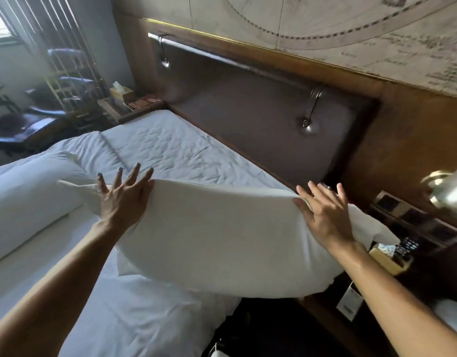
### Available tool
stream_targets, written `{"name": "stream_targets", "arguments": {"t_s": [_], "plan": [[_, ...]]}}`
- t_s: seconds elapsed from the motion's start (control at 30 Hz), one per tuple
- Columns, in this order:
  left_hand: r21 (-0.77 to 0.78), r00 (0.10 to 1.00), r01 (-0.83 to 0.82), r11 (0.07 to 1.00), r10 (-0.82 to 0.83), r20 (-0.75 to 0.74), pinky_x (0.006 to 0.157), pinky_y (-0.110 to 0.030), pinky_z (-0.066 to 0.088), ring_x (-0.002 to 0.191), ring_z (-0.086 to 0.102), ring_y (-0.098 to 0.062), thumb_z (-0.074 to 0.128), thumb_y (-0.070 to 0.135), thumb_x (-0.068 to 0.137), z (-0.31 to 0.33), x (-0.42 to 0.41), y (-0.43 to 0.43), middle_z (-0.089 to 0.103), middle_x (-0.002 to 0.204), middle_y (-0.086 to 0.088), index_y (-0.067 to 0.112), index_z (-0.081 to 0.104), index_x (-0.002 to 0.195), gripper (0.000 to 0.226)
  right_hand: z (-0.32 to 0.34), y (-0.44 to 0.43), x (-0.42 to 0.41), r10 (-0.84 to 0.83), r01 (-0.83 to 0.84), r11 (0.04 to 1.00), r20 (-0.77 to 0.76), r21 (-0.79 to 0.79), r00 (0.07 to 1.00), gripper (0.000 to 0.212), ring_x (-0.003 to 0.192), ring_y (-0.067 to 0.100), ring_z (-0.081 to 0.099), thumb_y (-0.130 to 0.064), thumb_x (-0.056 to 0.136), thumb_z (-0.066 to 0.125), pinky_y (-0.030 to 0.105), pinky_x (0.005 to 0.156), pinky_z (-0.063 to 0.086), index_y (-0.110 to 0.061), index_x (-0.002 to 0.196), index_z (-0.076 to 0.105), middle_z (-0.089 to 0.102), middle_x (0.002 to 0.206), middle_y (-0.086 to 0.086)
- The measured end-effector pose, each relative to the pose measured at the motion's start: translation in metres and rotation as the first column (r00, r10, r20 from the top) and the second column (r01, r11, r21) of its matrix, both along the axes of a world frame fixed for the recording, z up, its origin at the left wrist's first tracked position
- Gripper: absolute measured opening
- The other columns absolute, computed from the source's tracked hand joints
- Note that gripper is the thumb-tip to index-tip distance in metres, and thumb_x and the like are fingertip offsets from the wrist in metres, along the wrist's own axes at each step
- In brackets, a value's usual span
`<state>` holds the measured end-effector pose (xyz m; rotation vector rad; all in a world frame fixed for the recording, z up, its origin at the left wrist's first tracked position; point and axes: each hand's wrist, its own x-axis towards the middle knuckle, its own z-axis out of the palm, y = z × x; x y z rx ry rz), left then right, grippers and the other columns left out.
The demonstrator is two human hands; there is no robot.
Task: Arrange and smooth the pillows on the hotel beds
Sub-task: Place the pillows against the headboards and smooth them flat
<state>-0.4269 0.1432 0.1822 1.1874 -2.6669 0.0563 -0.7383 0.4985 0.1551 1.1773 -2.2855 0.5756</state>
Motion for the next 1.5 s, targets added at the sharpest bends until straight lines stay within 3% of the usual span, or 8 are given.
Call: {"name": "stream_targets", "arguments": {"t_s": [0.2,0.37,0.57,0.8,1.0,1.1,1.3,1.5], "plan": [[-0.014,0.995,0.072,0.997,-0.071,0.069,0.101,-0.041,-0.039,0.150,0.028,-0.038,0.003,0.068,0.099,-0.008,-0.082,-0.079,0.034,0.163,0.005,0.045,0.038,0.151,0.067,-0.014,-0.047,-0.045,-0.059,0.058,0.997,0.023,0.051,0.998,0.047,0.123,0.037,0.061,-0.048,0.101,0.045,0.063,0.116,0.027,-0.019,0.126,0.072,0.066,0.133,0.016],[-0.012,0.987,0.079,0.997,-0.077,0.142,0.114,-0.061,-0.021,0.152,0.025,-0.037,0.013,0.063,0.102,-0.001,-0.154,-0.156,0.032,0.163,0.006,0.047,0.037,0.151,0.057,-0.016,-0.102,-0.071,-0.109,0.104,0.993,0.089,0.054,0.990,0.048,0.123,0.036,0.061,-0.050,0.101,0.044,0.061,0.117,0.024,-0.020,0.125,0.073,0.066,0.134,0.013],[-0.017,0.976,0.120,0.993,-0.115,0.185,0.091,-0.039,-0.045,0.149,0.028,-0.039,0.016,0.065,0.100,0.009,-0.232,-0.250,0.035,0.162,0.006,0.048,0.039,0.149,0.056,-0.008,-0.173,-0.099,-0.155,0.139,0.985,0.183,0.098,0.971,0.044,0.128,0.035,0.057,-0.049,0.101,0.048,0.060,0.119,0.020,-0.022,0.127,0.071,0.065,0.137,0.010],[0.006,0.931,0.223,0.975,-0.215,0.296,0.116,-0.068,-0.005,0.146,0.033,-0.040,0.024,0.058,0.103,-0.022,-0.363,-0.316,0.045,0.157,0.001,0.045,0.048,0.145,0.051,-0.023,-0.216,-0.160,-0.320,0.264,0.942,0.320,0.207,0.892,0.050,0.131,0.036,0.054,-0.051,0.101,0.042,0.059,0.120,0.017,-0.021,0.129,0.070,0.066,0.135,0.006],[0.074,0.902,0.252,0.965,-0.262,0.344,0.116,-0.068,-0.009,0.153,0.015,-0.033,0.020,0.058,0.102,-0.074,-0.479,-0.306,0.021,0.167,-0.005,0.034,0.024,0.158,0.061,-0.053,-0.221,-0.223,-0.616,0.471,0.768,0.302,0.434,0.727,0.045,0.132,0.038,0.048,-0.039,0.107,0.041,0.059,0.118,0.020,-0.019,0.144,0.056,0.059,0.142,0.014],[0.147,0.849,0.438,0.887,-0.462,0.257,0.120,-0.063,-0.004,0.154,0.019,-0.028,0.031,0.060,0.102,-0.099,-0.513,-0.277,0.025,0.166,-0.005,0.025,0.027,0.158,0.066,-0.061,-0.246,-0.236,-0.661,0.451,0.709,0.291,0.542,0.691,0.053,0.141,0.035,0.037,-0.039,0.103,0.044,0.057,0.120,0.015,-0.017,0.151,0.044,0.045,0.153,0.014],[0.275,0.580,0.742,0.611,-0.791,0.196,0.123,-0.060,0.005,0.150,0.028,-0.025,0.038,0.056,0.102,-0.151,-0.553,-0.229,0.036,0.161,-0.002,0.027,0.039,0.154,0.059,-0.093,-0.337,-0.243,-0.476,0.212,0.815,0.414,0.539,0.776,0.058,0.151,0.028,0.024,-0.043,0.104,0.038,0.051,0.123,0.008,-0.020,0.157,0.031,0.030,0.163,0.009],[0.320,0.593,0.688,0.651,-0.759,0.269,0.117,-0.066,0.008,0.145,0.028,-0.019,0.013,0.072,0.091,-0.178,-0.596,-0.266,0.039,0.152,0.007,0.044,0.037,0.142,0.063,-0.126,-0.344,-0.268,-0.620,0.292,0.717,0.388,0.632,0.682,0.061,0.139,0.033,0.038,-0.059,0.101,0.026,0.049,0.115,0.023,-0.026,0.151,0.039,0.045,0.148,0.013]]}}
